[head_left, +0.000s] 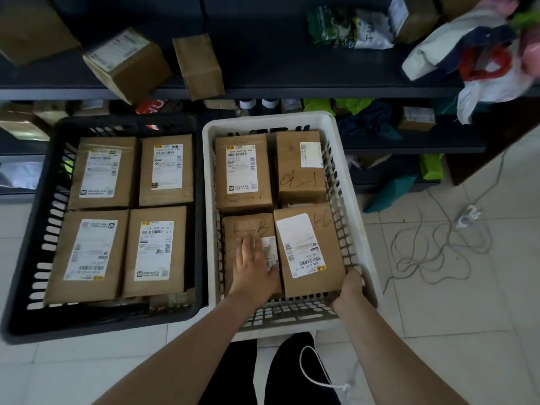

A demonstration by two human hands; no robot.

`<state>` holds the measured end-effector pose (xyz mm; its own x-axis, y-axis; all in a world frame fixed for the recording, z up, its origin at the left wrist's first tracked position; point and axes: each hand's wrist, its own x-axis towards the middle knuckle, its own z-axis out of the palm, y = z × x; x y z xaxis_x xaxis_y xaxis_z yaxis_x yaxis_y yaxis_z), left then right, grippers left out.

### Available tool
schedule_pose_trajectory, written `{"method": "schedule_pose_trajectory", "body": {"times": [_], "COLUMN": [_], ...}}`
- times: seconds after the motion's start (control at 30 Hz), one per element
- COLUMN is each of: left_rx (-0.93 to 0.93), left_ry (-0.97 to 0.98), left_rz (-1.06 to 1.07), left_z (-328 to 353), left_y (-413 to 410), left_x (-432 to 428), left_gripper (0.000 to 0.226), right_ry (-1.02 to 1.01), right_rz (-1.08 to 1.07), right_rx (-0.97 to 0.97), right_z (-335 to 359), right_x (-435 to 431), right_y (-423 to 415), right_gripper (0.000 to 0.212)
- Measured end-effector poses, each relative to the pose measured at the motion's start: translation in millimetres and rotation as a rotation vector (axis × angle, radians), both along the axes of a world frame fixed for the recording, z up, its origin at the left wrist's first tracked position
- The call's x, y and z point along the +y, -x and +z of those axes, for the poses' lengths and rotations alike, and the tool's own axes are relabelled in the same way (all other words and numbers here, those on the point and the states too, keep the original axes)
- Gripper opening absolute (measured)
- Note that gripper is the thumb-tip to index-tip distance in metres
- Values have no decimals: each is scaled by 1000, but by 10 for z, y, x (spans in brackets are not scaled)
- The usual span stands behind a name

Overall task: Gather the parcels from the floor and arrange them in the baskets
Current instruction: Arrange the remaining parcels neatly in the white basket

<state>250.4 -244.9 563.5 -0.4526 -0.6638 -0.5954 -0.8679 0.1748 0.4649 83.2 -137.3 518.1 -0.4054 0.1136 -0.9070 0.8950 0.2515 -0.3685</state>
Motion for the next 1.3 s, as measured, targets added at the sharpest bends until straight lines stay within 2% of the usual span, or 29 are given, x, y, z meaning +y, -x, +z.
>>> {"method": "schedule_pose_trajectory", "body": {"times": [0.1, 0.17, 0.27, 0.37, 0.5, 0.7, 0.87, 0.93, 1.03, 1.17, 1.3], "left_rx": [-7, 24, 116, 187, 243, 338, 356, 342, 298, 249, 220], "left_ry": [-39, 24, 120, 68, -11, -71, -95, -104, -200, -232, -227], "left_rz": [-44, 13, 135, 130, 139, 218, 328, 369, 442, 483, 479], "left_z": [16, 36, 91, 130, 205, 327, 338, 309, 251, 181, 118], "left_y": [-31, -55, -69, -72, 46, 546, 1025, 1211, 1428, 1550, 1497], "left_x": [-32, -51, -99, -162, -347, -681, -1018, -1153, -1258, -1192, -1057], "left_gripper": [93, 87, 66, 54, 46, 46, 46, 47, 55, 58, 62], "right_ry": [45, -1, -254, -359, -244, -126, 41, 87, 135, 108, 61], "right_rz": [58, 176, 537, 827, 826, 821, 968, 1009, 1012, 1062, 1103], "right_rx": [-2, 62, 266, 444, 644, 663, 743, 721, 580, 527, 566], "right_z": [215, 277, 344, 414, 597, 568, 451, 394, 329, 295, 269], "right_x": [-96, -139, -177, -247, -499, -1007, -1423, -1608, -1851, -1881, -1732], "right_y": [-59, -63, -58, -87, -109, 185, 560, 717, 883, 936, 881], "right_gripper": [27, 31, 45, 52, 47, 46, 38, 47, 59, 60, 59]}}
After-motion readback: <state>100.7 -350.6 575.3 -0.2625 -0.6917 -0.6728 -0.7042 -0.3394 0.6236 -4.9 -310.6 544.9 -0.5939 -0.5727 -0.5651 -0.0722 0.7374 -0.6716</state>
